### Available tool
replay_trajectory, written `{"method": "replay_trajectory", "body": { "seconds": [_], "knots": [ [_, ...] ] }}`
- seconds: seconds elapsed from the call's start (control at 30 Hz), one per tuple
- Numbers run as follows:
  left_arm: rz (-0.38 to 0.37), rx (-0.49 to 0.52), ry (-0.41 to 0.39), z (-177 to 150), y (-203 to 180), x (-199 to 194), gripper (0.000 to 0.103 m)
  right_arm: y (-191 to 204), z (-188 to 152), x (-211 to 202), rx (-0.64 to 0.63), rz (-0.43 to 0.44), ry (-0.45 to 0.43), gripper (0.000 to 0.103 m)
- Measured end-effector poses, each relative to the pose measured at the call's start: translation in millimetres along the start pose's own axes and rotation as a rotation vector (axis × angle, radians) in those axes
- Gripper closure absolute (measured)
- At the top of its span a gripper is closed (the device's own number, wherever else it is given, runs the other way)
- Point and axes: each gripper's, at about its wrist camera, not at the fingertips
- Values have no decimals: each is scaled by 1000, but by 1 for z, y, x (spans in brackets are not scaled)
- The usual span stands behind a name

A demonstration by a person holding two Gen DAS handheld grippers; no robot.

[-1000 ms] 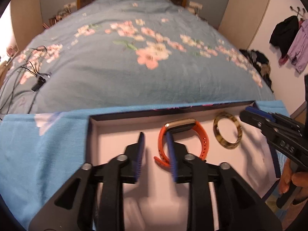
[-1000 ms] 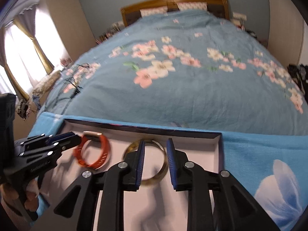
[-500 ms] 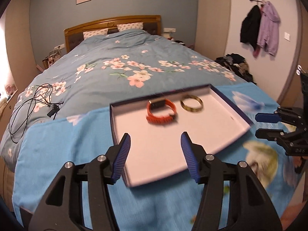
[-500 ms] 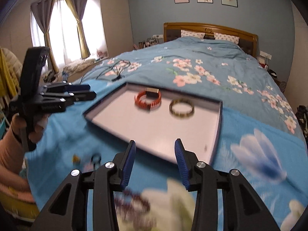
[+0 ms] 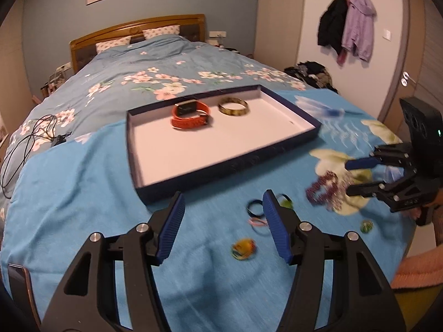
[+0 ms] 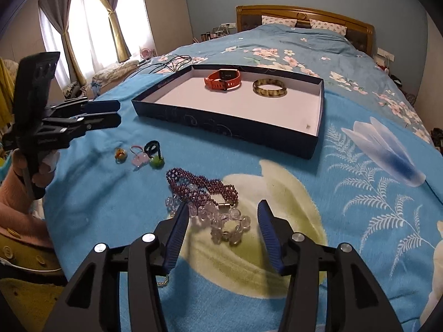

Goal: Organize jewelry
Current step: 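Grasp the clear bead bracelet with the right tool while the left tool grasps the pink heart hair tie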

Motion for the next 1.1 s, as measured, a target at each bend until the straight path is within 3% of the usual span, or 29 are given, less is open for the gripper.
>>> {"method": "replay_trajectory", "body": {
  "seconds": [0.07, 0.3, 0.5, 0.77, 1.1],
  "knots": [
    [-18, 34, 11, -1, -9, 3, 45, 2, 0, 2, -2, 2, 4, 56],
    [-49, 107, 60, -3, -32, 14, 45, 6, -4, 1, -28, 4, 8, 95],
    [-66, 88, 96, -5, -34, 25, 46, 5, -2, -13, -1, 59, -43, 95],
    [-88, 68, 118, -6, -33, 33, 49, 11, 16, -48, 31, 137, -186, 95],
    [-89, 28, 165, -6, -31, 46, 73, 16, 36, -58, 13, 139, -247, 95]
  ]
}}
Point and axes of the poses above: each gripper's, at about its wrist camera, not at the fingertips, and x roughly the way its jaws point, y to its left, z to its top, and after that the axes turned 4 degrees about z, right-handed
